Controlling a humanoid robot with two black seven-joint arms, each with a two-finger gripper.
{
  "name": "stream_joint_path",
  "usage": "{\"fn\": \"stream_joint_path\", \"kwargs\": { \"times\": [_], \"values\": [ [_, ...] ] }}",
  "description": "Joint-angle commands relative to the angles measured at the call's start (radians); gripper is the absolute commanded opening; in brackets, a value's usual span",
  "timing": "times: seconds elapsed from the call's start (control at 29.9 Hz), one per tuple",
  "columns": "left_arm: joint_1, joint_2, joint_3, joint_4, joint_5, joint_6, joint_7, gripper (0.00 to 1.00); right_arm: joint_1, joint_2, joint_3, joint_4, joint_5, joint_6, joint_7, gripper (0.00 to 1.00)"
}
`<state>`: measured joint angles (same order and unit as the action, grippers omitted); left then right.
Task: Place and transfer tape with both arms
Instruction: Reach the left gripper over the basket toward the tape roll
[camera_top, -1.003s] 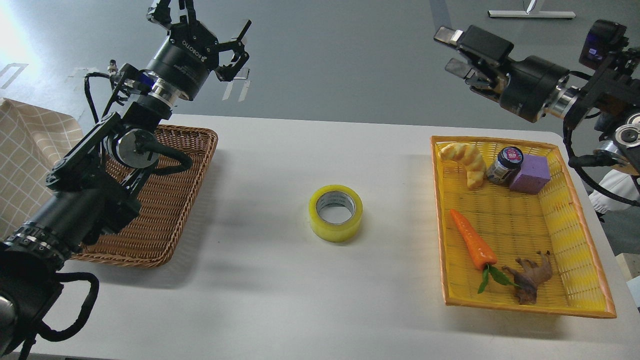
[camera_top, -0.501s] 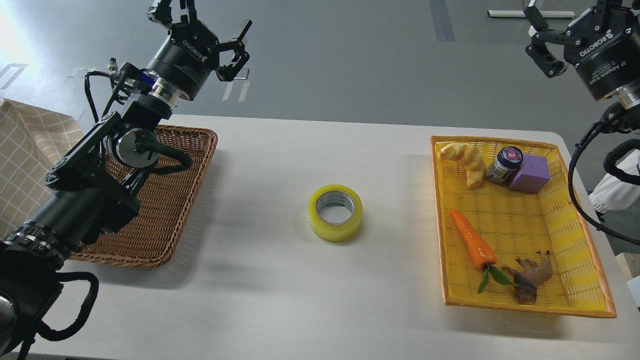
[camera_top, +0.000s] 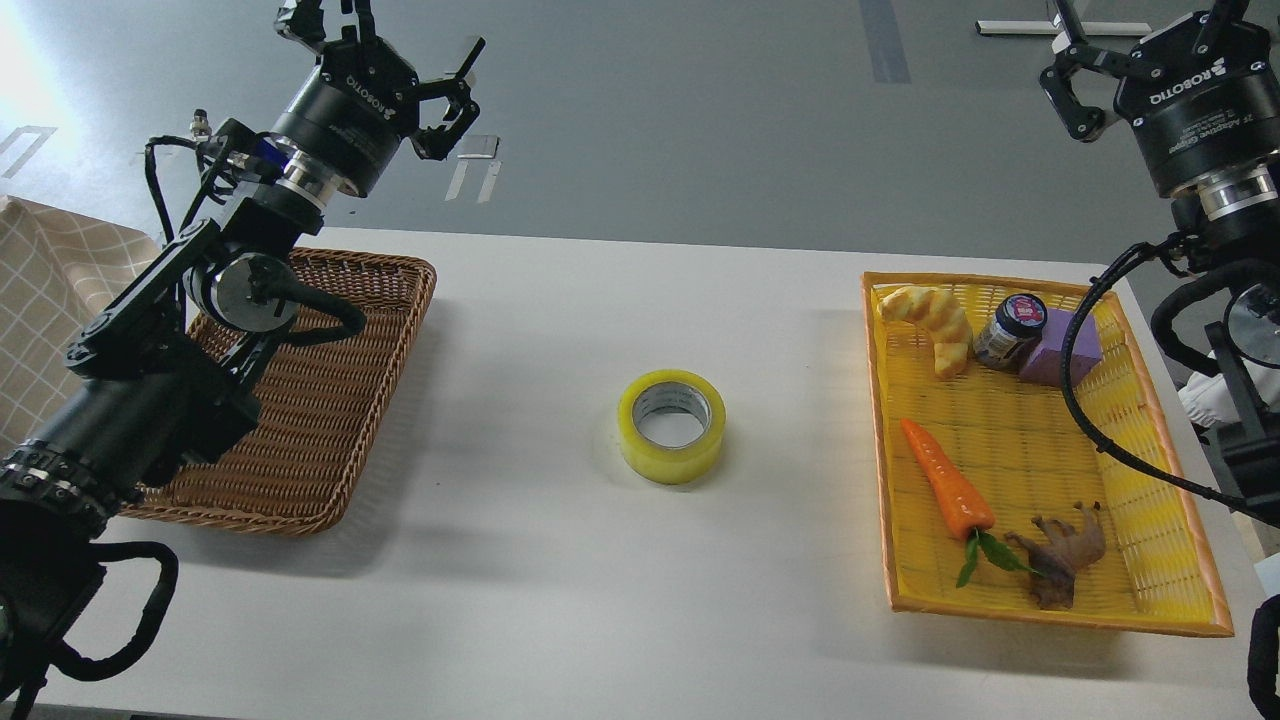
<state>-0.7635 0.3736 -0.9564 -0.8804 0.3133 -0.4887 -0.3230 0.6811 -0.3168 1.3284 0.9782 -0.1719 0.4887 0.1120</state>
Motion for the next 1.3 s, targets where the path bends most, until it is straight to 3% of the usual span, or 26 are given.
{"fn": "stream_joint_path", "kwargs": {
  "times": [0.0, 0.43, 0.7, 1.27],
  "values": [
    [0.003, 0.004, 0.001, 0.000, 0.006, 0.000, 0.001, 0.98, -0.008, 0.067, 0.029, -0.003, 0.014, 0.000, 0.000, 1.00],
    [-0.016, 0.004, -0.001, 0.000, 0.202, 0.000, -0.002, 0.98, -0.012, 0.130, 0.037, 0.002, 0.014, 0.000, 0.000, 1.00],
    [-0.063, 0.013, -0.002, -0.009, 0.483, 0.000, -0.004, 0.98, -0.031, 0.128, 0.037, 0.007, 0.014, 0.000, 0.001, 1.00],
    [-0.060, 0.107, 0.024, -0.314, 0.994, 0.000, -0.004, 0.98, -0.078, 0.122, 0.041, 0.017, 0.012, 0.000, 0.001, 1.00]
  ]
}}
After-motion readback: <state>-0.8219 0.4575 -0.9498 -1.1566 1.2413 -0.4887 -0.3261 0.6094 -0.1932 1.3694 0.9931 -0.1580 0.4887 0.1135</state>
